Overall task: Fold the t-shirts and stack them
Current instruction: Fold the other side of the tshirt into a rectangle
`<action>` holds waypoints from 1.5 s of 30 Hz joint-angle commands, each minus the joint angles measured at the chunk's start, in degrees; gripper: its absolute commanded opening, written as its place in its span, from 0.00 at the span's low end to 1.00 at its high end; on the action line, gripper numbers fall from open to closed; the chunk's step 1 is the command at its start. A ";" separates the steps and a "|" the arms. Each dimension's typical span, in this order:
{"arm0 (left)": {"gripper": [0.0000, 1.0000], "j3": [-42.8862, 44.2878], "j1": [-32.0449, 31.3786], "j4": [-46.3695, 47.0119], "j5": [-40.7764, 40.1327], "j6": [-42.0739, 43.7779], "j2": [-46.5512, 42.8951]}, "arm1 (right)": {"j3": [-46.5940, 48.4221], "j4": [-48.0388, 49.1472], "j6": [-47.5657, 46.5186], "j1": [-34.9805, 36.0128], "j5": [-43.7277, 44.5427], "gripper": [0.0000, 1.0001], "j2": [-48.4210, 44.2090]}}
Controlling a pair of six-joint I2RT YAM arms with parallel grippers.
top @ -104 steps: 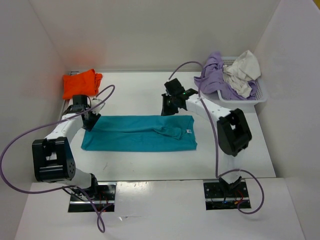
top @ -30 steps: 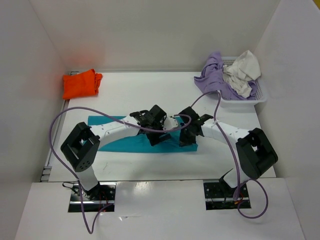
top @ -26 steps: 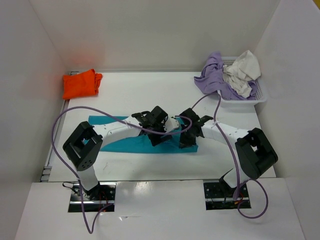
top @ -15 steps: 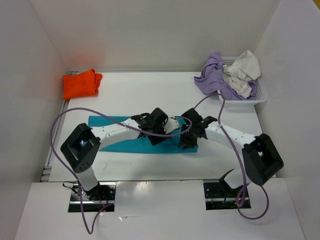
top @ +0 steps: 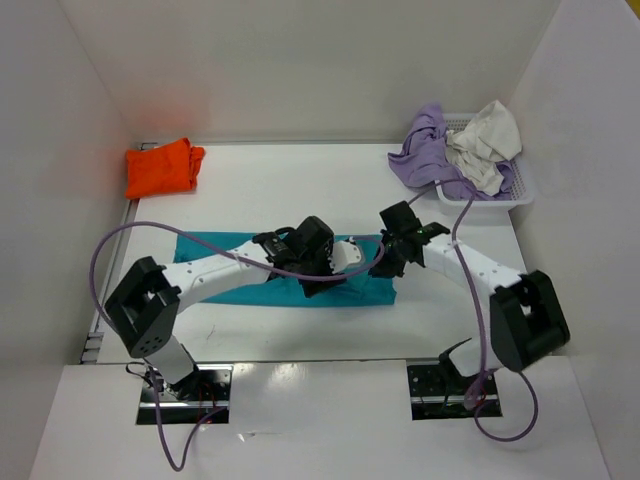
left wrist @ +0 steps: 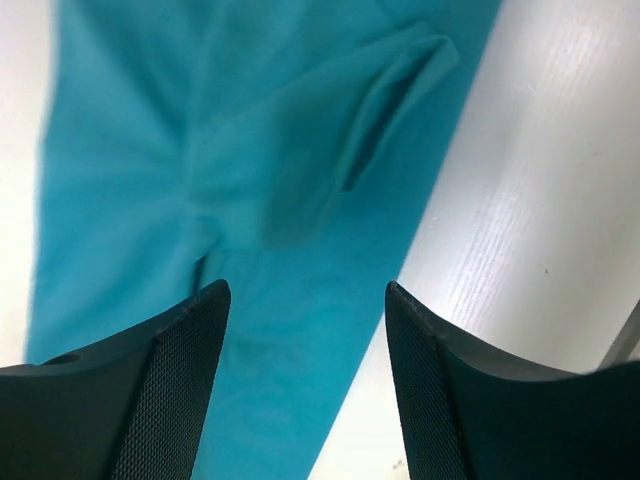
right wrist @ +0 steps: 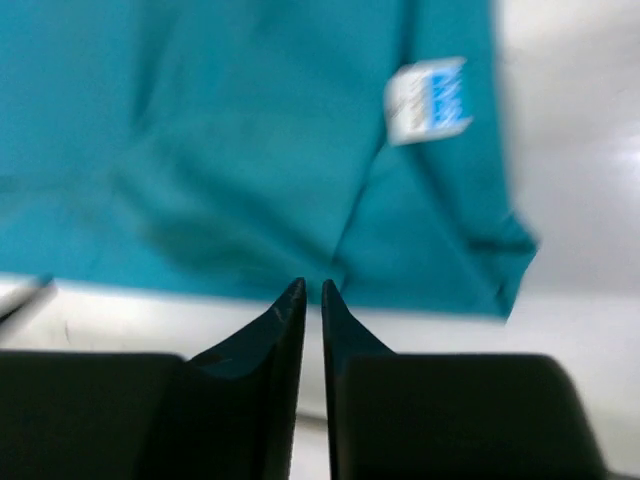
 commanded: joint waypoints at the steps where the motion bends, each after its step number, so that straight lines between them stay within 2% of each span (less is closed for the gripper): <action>1: 0.71 -0.98 -0.91 2.14 2.11 1.97 3.37 | 4.06 4.90 -3.53 -3.98 1.16 0.21 6.99; 8: 0.73 -2.91 -0.91 6.01 -0.09 2.59 5.91 | 7.59 9.04 -9.07 -11.02 -0.60 0.30 15.36; 11: 0.73 -2.91 -0.91 7.32 -0.71 2.59 7.15 | 8.91 10.36 -11.09 -13.48 -1.74 0.30 18.34; 20: 0.73 -2.39 -1.43 10.32 -5.45 2.59 9.69 | 12.96 13.34 -13.65 -14.72 -5.44 0.32 25.12; 24: 0.64 -3.00 -1.43 11.63 -6.85 3.20 10.22 | 13.57 13.87 -13.65 -14.72 -6.49 0.32 26.26; 25: 0.56 -3.00 -1.43 11.64 -6.86 3.20 10.23 | 13.57 13.87 -13.65 -14.72 -6.49 0.31 26.26; 28: 0.46 -3.00 -1.43 12.16 -7.39 3.20 11.28 | 14.10 13.35 -13.65 -14.72 -5.18 0.25 26.79; 29: 0.36 -3.00 -1.43 12.16 -7.39 3.20 11.28 | 14.71 12.65 -13.65 -14.72 -4.65 0.24 26.79; 32: 0.24 -2.39 -1.43 12.16 -7.39 3.20 11.81 | 15.24 12.11 -13.65 -14.72 -3.16 0.20 26.26; 33: 0.16 -2.39 -1.43 12.16 -7.39 3.20 11.81 | 15.24 12.11 -14.17 -14.72 -3.15 0.18 26.26; 35: 0.06 -2.39 -1.43 12.16 -7.39 3.73 11.81 | 15.85 12.11 -14.18 -14.72 -2.62 0.13 26.26; 38: 0.01 -3.44 -1.43 11.29 -7.39 4.95 10.41 | 16.90 12.11 -14.18 -15.77 -2.10 0.00 27.49; 45: 0.01 -5.02 -1.96 7.69 -5.72 6.10 8.65 | 20.07 12.11 -14.70 -17.36 -2.10 0.00 29.16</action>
